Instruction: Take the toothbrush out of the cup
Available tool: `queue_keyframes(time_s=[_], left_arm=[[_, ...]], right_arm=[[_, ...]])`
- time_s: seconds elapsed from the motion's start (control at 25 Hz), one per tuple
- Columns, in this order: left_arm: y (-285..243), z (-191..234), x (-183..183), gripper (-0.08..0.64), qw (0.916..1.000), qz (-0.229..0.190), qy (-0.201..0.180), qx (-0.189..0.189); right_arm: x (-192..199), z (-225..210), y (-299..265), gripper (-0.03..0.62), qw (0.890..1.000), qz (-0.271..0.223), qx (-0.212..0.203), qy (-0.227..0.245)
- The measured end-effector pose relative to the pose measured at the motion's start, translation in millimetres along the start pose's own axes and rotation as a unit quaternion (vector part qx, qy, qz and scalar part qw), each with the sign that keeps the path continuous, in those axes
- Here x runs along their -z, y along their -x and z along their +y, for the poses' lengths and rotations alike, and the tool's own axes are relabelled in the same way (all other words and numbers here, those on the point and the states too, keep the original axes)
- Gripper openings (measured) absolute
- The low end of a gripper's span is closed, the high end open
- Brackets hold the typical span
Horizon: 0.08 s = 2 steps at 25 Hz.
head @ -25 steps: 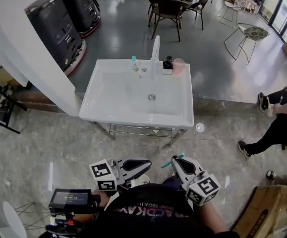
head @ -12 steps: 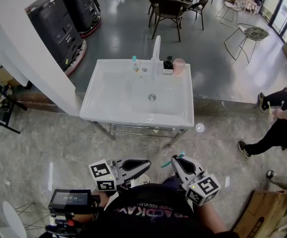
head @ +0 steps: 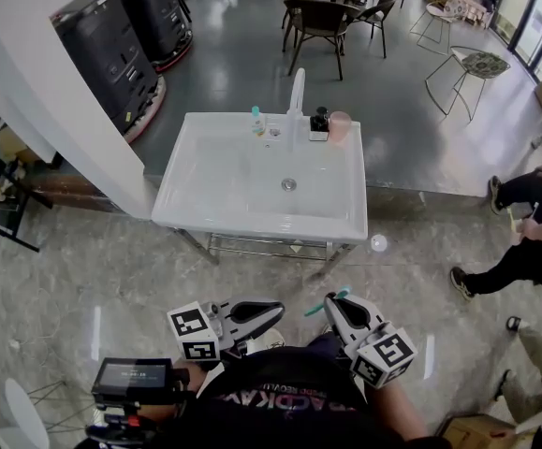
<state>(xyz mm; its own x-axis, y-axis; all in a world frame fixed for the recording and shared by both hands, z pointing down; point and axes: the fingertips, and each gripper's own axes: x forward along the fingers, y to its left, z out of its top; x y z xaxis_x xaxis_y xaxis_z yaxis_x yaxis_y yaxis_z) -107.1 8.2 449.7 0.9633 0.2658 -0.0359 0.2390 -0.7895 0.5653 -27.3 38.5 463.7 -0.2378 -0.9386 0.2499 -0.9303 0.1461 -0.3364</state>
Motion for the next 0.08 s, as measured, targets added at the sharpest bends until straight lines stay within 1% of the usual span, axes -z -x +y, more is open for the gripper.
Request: queue_keyframes(time_s=[0.08], left_arm=[[0.3,-2.0,-0.2,0.008,1.0000,0.000,0.000,0.000]], right_arm=[[-1.2,0.8,1.4,0.026,1.000,-0.001,0.001,0.001]])
